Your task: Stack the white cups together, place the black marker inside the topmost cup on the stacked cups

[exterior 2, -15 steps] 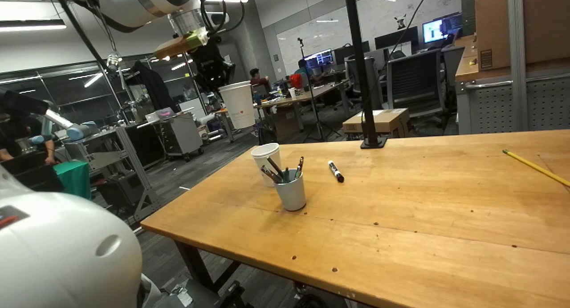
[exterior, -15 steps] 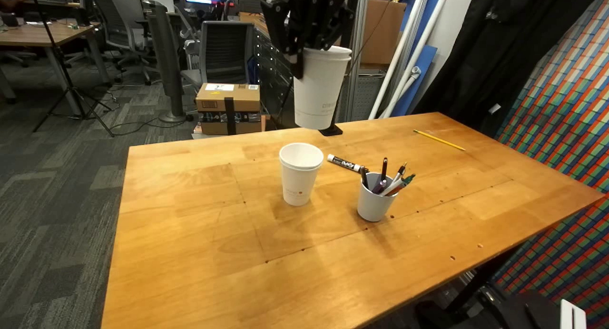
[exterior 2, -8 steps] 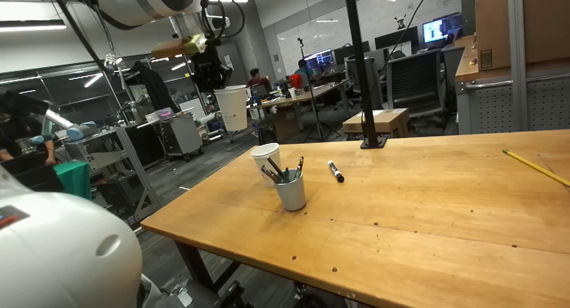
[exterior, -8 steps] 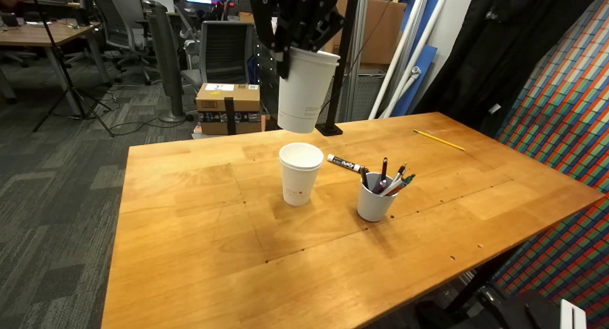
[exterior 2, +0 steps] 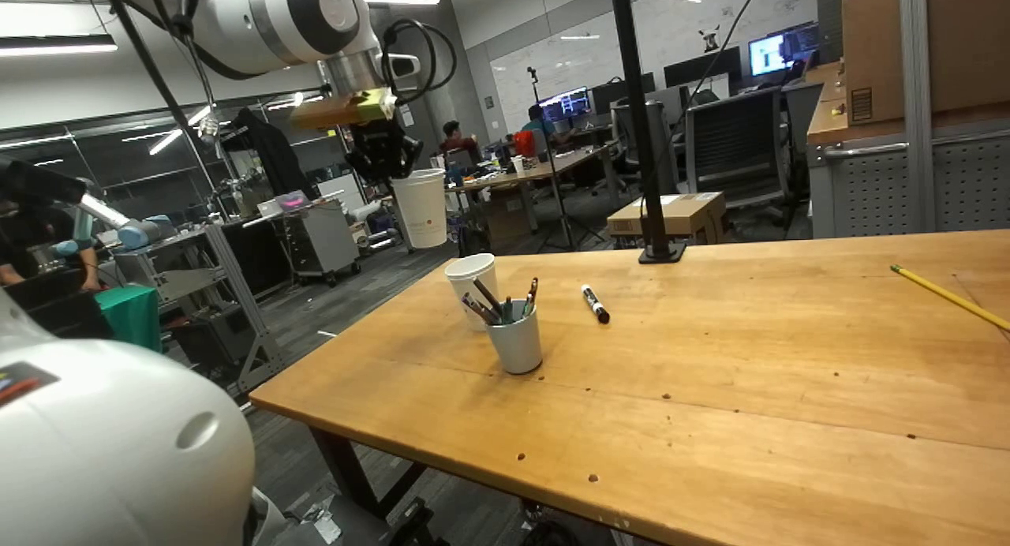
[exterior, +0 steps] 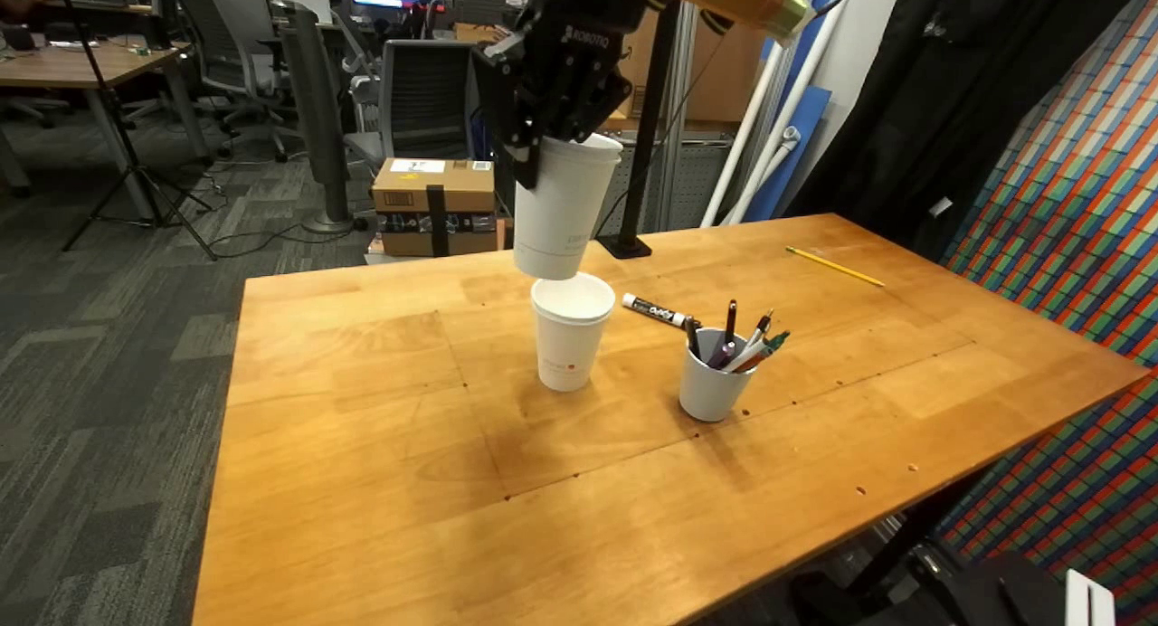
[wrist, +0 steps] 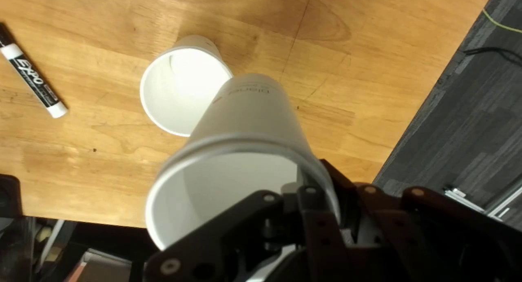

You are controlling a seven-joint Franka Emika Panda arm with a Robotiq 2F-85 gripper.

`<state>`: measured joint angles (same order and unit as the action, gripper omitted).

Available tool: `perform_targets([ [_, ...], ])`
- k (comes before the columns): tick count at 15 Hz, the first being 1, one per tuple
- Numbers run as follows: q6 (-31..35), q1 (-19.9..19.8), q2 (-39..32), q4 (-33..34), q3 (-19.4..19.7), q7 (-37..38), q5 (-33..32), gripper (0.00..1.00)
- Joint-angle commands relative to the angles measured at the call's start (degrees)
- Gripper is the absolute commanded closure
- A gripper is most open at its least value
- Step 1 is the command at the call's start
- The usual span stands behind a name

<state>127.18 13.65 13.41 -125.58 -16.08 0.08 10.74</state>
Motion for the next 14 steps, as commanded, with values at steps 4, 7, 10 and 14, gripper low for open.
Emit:
perform_targets([
  [4,2.71,2.26,-1.63,-0.64,2.50,-13.11,3.47,0.98],
  [7,3.70,2.05,-1.98,-0.94,3.40,-18.01,3.01,0.98],
  [10,4.35,1.33,-2.21,-0.86,4.45,-20.38,1.72,0.98],
  [14,3.56,0.87,-1.57,-1.50,5.87,-21.28,1.34,0.98],
])
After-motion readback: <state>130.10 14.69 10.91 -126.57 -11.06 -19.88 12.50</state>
